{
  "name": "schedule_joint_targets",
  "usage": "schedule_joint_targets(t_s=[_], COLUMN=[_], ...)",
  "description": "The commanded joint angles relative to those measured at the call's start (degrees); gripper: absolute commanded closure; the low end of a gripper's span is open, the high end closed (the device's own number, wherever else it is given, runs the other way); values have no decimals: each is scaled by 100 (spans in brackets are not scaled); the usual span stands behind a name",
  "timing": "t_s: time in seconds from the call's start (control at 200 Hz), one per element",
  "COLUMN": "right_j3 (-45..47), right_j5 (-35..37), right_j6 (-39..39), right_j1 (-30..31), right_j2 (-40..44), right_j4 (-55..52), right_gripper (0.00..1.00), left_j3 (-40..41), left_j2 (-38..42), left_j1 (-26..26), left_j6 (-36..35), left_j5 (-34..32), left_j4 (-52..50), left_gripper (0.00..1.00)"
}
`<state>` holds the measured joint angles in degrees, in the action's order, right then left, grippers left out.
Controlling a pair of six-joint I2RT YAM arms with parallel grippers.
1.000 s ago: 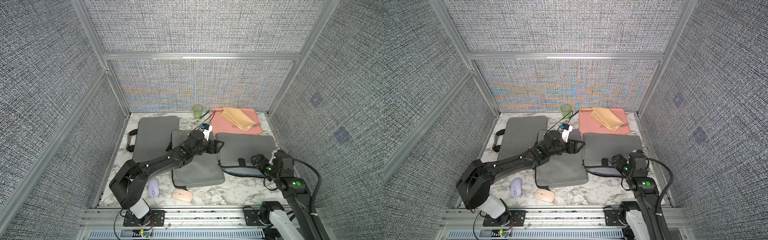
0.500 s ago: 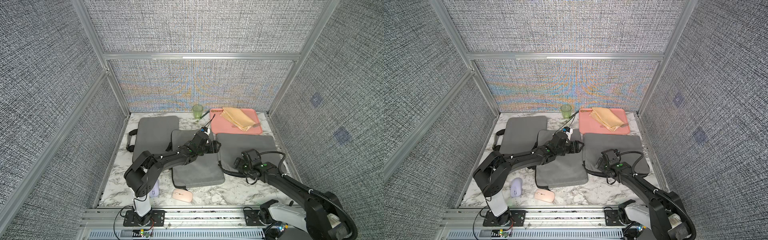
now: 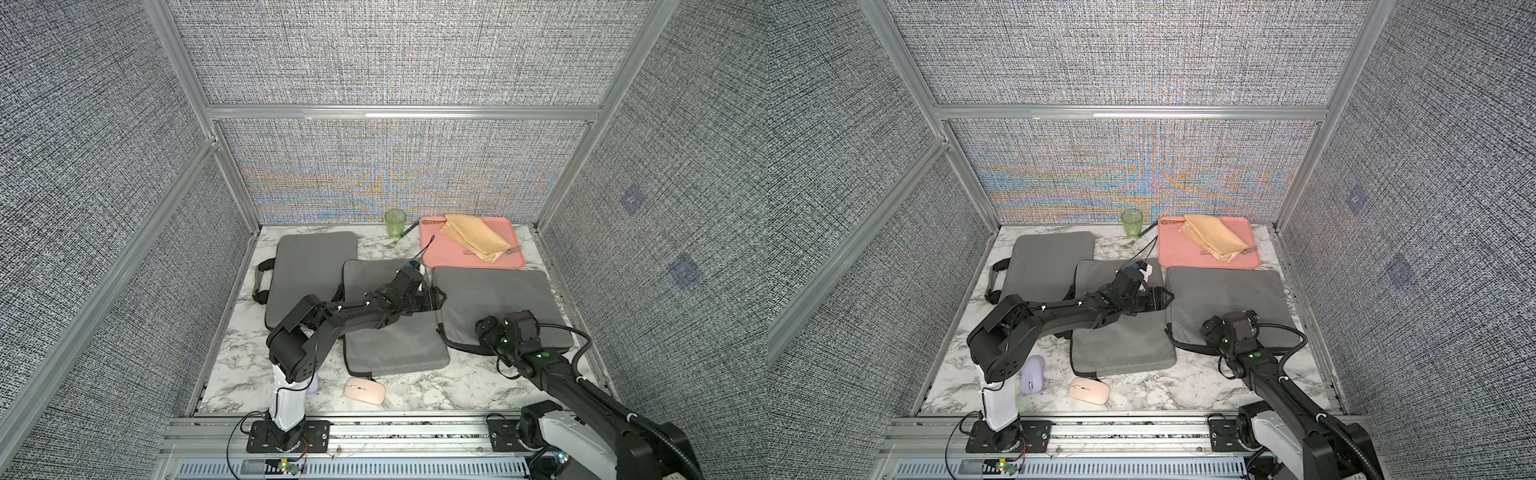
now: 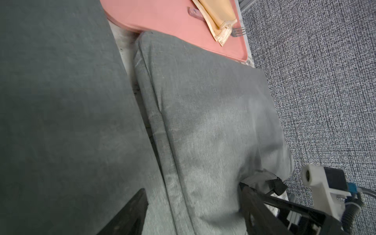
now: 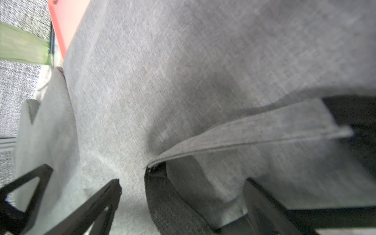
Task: Put the mouse into the laptop bag
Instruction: Adjust the zippered laptop bag at the center of the board.
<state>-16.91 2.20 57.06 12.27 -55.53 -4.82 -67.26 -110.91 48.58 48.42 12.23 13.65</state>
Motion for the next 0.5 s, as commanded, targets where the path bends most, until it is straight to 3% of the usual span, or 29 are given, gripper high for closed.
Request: schedule_joint_targets(t_s=[0.0,0.24,0.495], right_j3=[257,236,-241], right_j5=[143,-389,-1130], right_j6=[203,-166,-1198], right_j1=[-282,-1355,-2614], right_j2=[-55,173,-10], right_j4=[-601,-892,-988], right_gripper=[1,3,3], left_j3=[-40,-270,-863], left_j2=[-61,-463,-898], left_j1=[67,333,916], left_j6=[20,251,260], left_j5=[109,451,514], left_j4=[224,520,547], left_gripper=[27,27,27])
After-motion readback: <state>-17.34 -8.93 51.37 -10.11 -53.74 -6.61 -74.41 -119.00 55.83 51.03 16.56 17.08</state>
